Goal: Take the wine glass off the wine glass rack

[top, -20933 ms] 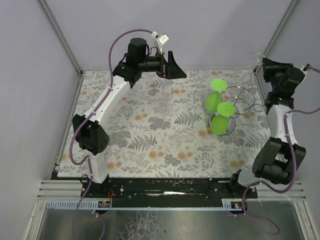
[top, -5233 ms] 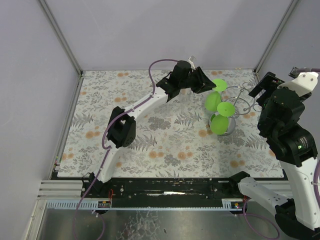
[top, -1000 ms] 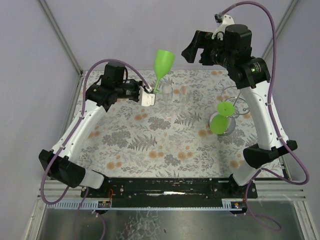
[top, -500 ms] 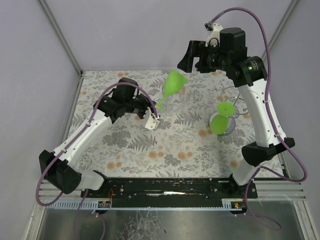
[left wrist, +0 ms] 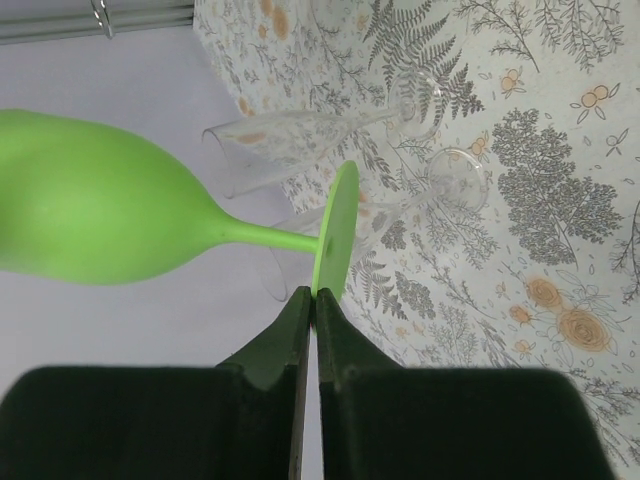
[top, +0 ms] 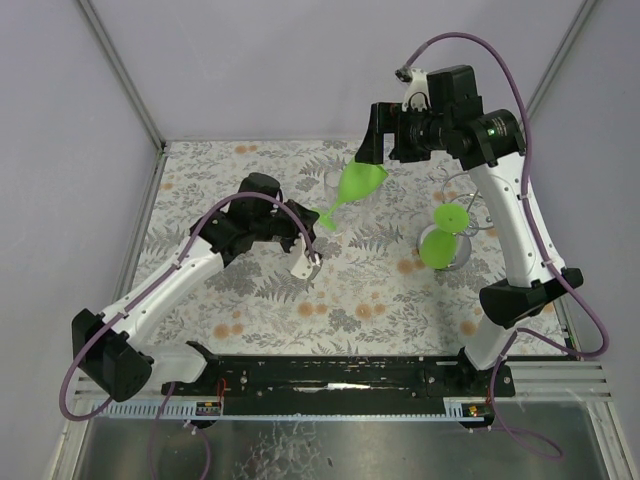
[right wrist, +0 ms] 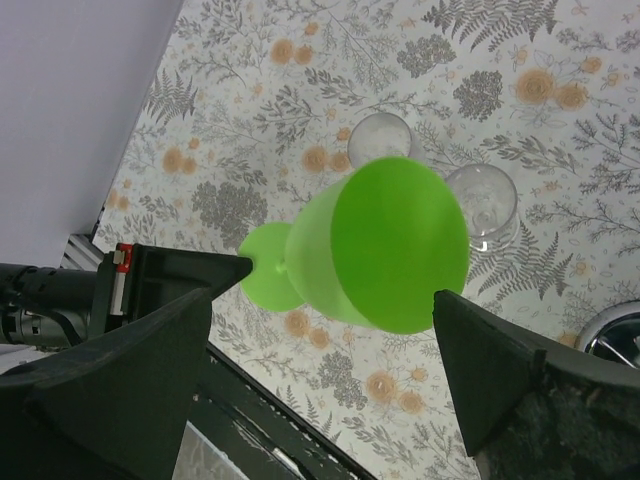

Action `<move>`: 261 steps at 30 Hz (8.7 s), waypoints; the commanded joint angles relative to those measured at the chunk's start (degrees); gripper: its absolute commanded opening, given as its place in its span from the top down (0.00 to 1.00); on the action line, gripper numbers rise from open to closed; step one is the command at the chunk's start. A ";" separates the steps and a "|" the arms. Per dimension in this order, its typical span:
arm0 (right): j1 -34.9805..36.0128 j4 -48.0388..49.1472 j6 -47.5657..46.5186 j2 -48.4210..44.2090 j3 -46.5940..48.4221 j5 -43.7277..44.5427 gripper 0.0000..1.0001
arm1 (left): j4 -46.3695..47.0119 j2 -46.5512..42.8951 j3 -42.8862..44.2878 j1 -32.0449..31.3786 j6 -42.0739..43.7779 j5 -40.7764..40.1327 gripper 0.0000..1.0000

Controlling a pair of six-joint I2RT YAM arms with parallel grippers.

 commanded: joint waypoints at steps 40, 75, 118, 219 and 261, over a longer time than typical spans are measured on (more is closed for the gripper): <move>-4.12 -2.89 -4.03 0.94 11.11 -6.96 1.00 | 18.60 3.46 3.08 1.04 -21.39 -10.44 0.03; 17.27 17.70 -6.02 11.85 13.26 11.72 1.00 | 4.43 18.45 28.04 29.63 -116.00 -22.67 0.03; 19.13 23.69 11.01 -6.00 -44.01 35.74 1.00 | 2.60 23.67 33.13 31.05 -115.54 -18.75 0.05; -12.12 2.07 39.14 -57.27 -53.34 31.05 0.40 | -1.44 31.79 50.80 12.57 -121.88 5.83 0.04; -12.12 16.41 39.21 -61.56 -62.75 37.69 0.34 | 15.80 38.20 42.66 -4.17 -156.64 27.60 0.12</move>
